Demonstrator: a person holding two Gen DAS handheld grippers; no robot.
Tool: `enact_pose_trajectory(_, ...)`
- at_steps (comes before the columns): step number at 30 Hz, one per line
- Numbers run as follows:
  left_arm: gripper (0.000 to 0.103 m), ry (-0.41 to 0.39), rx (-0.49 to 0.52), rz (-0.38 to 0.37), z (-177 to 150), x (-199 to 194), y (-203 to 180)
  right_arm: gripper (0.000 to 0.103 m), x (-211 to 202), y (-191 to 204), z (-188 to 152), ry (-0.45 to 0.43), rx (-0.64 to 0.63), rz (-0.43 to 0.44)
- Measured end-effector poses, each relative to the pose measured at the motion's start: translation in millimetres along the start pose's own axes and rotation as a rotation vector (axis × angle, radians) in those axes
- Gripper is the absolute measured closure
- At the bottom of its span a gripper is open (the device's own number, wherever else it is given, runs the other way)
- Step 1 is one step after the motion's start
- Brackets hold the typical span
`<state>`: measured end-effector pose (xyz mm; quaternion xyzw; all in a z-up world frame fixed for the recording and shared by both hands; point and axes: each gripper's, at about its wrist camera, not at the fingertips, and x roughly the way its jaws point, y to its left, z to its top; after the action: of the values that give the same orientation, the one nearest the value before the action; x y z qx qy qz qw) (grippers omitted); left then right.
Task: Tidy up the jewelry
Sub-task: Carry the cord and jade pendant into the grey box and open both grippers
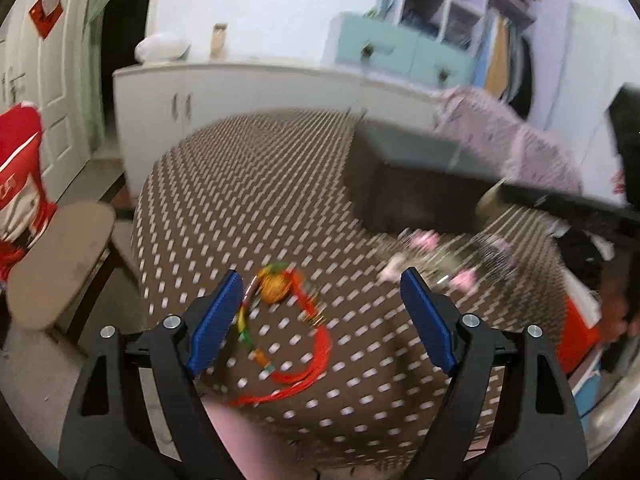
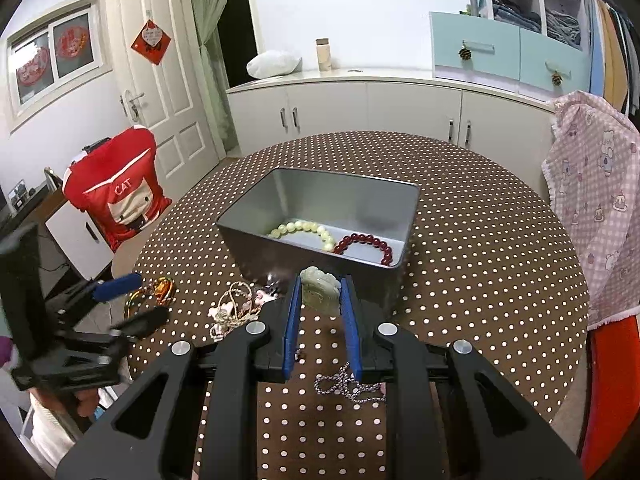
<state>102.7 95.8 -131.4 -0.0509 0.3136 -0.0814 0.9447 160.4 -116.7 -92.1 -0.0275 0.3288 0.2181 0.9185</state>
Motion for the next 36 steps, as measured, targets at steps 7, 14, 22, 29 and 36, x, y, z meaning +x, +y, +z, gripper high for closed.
enact_pose_trajectory(7,0.083,0.024,0.048,0.11,-2.5,10.9,-0.5,0.085,2.1,2.0,0.3,0.006,-0.004,0.0)
enact_pose_trajectory(14,0.085,-0.036,0.073,0.08,12.0,2.0,-14.0,0.085,-2.3,-1.8,1.4,-0.008,0.003,-0.01)
enact_pose_trajectory(22,0.085,-0.157,0.129,0.016,49.6,-15.8,-47.6,0.085,-14.1,-11.4,11.7,-0.051,0.011,-0.032)
enact_pose_trajectory(29,0.085,-0.228,0.148,-0.053,86.2,-16.9,-71.9,0.085,-14.4,-20.4,25.1,-0.073,0.02,-0.048)
enact_pose_trajectory(36,0.085,-0.267,0.109,-0.141,115.7,-12.8,-77.3,0.085,-6.8,-25.3,39.1,-0.078,0.02,-0.048)
